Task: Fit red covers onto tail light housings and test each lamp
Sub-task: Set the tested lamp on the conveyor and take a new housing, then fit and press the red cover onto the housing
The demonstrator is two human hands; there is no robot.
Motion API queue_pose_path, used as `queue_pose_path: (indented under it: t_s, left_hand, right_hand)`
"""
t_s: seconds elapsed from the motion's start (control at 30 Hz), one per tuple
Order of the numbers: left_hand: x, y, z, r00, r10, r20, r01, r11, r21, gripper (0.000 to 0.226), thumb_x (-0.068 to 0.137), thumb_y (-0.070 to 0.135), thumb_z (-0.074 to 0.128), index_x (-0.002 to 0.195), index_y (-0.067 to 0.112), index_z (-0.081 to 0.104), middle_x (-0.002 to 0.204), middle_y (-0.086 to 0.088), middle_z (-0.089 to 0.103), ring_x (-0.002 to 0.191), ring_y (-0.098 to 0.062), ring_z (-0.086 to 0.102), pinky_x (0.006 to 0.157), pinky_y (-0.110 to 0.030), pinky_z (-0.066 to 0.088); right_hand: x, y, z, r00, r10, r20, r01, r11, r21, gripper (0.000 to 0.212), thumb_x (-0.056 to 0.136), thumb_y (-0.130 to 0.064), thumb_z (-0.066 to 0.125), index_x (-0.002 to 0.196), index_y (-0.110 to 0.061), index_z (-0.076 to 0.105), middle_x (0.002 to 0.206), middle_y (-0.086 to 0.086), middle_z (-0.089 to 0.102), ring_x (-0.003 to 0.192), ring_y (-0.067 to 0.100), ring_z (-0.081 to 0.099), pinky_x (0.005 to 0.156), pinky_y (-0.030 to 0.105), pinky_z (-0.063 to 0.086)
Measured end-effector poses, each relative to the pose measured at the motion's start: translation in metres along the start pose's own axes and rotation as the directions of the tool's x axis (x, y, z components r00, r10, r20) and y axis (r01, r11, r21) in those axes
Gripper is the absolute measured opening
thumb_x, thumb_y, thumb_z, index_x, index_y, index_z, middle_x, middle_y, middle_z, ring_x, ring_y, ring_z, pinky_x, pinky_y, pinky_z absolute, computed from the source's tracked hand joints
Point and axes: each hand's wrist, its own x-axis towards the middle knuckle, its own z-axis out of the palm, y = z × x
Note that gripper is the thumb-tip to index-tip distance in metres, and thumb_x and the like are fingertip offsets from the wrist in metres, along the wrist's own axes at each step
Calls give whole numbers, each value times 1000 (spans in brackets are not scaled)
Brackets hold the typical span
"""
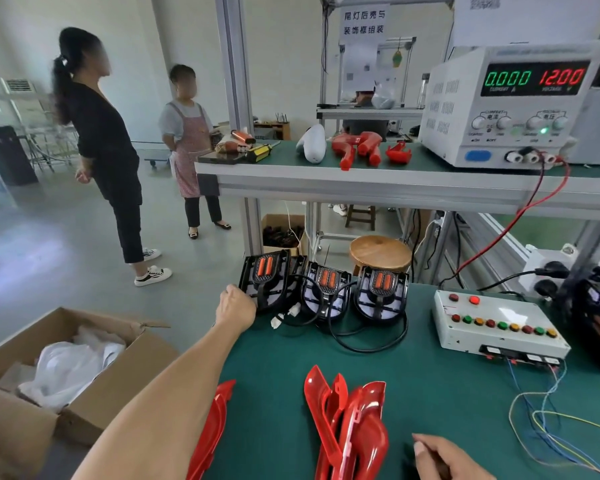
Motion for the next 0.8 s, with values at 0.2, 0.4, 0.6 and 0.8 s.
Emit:
queue_pose_path:
  t_s: [0.2, 0.4, 0.6, 0.8]
  left_hand:
    - [-30, 24, -22, 993, 112, -39, -118, 973, -201, 23, 105, 15, 34, 113, -1, 48, 122, -23, 54, 108, -42, 61, 95, -51, 50]
    - [-98, 52, -47, 933, 357, -44, -355, 893, -276, 22, 108, 22, 33, 101, 10, 50, 95, -5, 55, 86, -26, 55, 70, -38, 45]
    - [-204, 78, -56, 761, 648, 12, -620, 733, -279, 20, 109, 17, 41, 90, 22, 45, 84, 3, 51, 85, -23, 45, 72, -34, 28]
    - [-272, 73, -46, 678, 735, 11, -686, 638, -350, 18, 109, 14, 39, 94, 11, 46, 89, -2, 53, 86, -21, 47, 78, -36, 35]
  right_hand:
    - [-19, -1, -8, 982, 112, 153, -118, 993, 28, 39, 67, 3, 87, 64, -34, 75, 52, -24, 61, 51, -4, 59, 54, 1, 43]
    - [-19, -11, -20, 930, 259, 261, -274, 962, 20, 25, 91, -20, 71, 78, -41, 73, 68, -21, 71, 63, -1, 65, 67, 9, 46]
    - [-9, -23, -42, 840, 443, 313, -540, 729, 420, 17, 102, -31, 58, 108, -23, 72, 102, -3, 76, 85, 15, 73, 74, 42, 59]
    - [-1, -42, -86, 714, 496, 495, -615, 105, 781, 30, 105, -38, 51, 112, -10, 60, 102, 13, 76, 86, 34, 76, 67, 37, 61]
